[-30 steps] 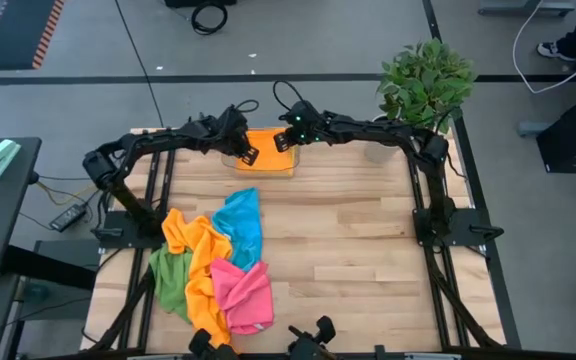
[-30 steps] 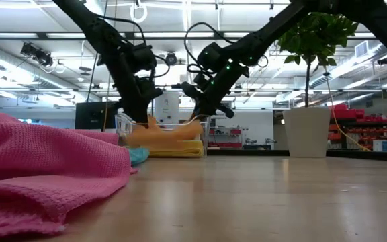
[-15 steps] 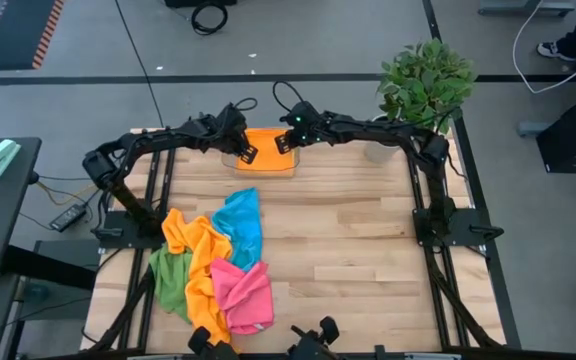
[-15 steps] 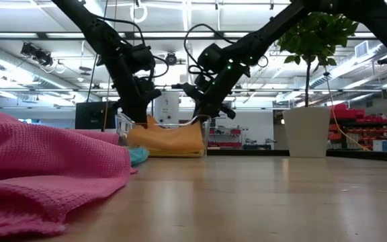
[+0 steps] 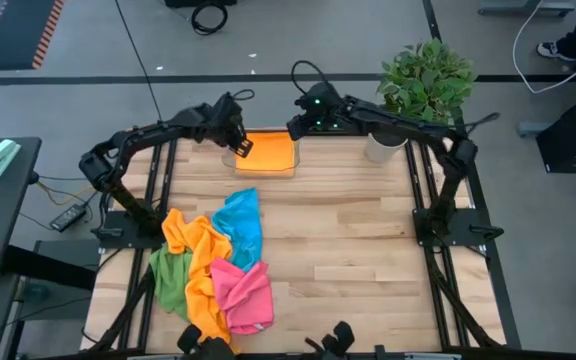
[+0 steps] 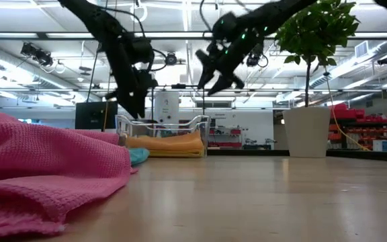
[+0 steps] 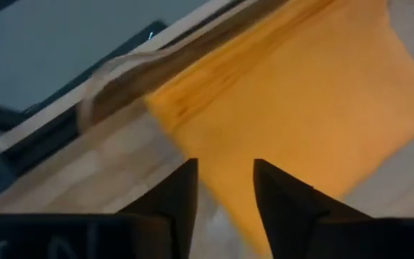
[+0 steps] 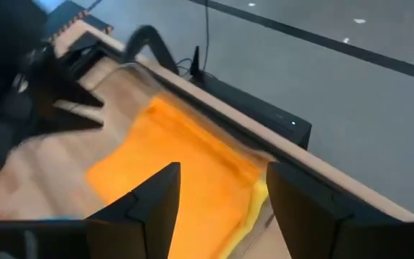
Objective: Fold microfiber towels
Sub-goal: Put the orange microfiber towel into the transparent bin, then fold the orange microfiber towel
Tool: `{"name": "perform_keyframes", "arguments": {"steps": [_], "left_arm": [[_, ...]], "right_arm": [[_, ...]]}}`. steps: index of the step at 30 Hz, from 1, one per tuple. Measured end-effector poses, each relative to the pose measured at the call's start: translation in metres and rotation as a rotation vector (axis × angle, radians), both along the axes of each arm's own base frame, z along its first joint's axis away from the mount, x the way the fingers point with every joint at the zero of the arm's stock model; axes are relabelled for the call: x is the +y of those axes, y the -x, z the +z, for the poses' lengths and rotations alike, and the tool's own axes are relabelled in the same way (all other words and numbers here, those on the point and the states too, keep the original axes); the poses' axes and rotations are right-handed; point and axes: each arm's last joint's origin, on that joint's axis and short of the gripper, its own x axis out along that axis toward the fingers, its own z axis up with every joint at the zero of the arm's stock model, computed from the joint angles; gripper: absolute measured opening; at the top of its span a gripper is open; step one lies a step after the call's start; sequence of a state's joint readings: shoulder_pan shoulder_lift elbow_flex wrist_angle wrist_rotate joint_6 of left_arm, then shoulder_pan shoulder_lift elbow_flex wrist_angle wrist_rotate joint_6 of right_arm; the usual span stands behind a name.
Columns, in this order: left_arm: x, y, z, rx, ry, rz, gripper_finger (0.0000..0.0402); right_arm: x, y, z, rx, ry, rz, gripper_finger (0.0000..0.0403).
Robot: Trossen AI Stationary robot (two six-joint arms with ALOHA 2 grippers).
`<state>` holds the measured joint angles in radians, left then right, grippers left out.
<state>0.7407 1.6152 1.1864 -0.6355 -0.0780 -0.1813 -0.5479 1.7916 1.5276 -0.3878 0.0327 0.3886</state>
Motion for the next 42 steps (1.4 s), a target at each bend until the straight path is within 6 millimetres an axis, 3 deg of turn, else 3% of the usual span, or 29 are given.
{"name": "perform_keyframes", "arguments": {"steps": [4, 7, 10, 13, 16, 21, 27, 34, 42], "left_arm": [[0.002, 0.000, 0.041, 0.031, 0.021, -0.005, 0.0168], [-0.009, -0.002, 0.068, 0.060, 0.059, -0.038, 0.0173], [-0.034, -0.005, 0.082, 0.124, 0.171, -0.120, 0.0172], [-0.070, -0.004, 0.082, 0.266, 0.311, -0.221, 0.0168], [-0.110, -0.001, 0.076, 0.393, 0.389, -0.285, 0.0165], [-0.167, 0.005, 0.062, 0.431, 0.465, -0.351, 0.0167], [-0.214, 0.013, 0.020, 0.494, 0.639, -0.280, 0.0163], [-0.240, 0.019, -0.036, 0.470, 0.674, -0.077, 0.0159], [-0.249, 0.024, -0.065, 0.415, 0.561, -0.056, 0.0141]], "right_arm": [[0.031, 0.012, 0.027, 0.019, 0.004, 0.067, 0.0213], [0.064, 0.018, 0.039, 0.083, 0.004, 0.171, 0.0214], [0.101, 0.025, 0.046, 0.180, 0.015, 0.312, 0.0213], [0.134, 0.032, 0.046, 0.209, 0.003, 0.420, 0.0212], [0.161, 0.044, 0.038, 0.194, -0.026, 0.496, 0.0211], [0.187, 0.069, 0.009, 0.124, -0.074, 0.527, 0.0211], [0.206, 0.088, -0.030, -0.005, -0.194, 0.572, 0.0211], [0.219, 0.092, -0.047, -0.007, -0.284, 0.536, 0.0211], [0.221, 0.089, -0.044, -0.082, -0.357, 0.405, 0.0211]]}}
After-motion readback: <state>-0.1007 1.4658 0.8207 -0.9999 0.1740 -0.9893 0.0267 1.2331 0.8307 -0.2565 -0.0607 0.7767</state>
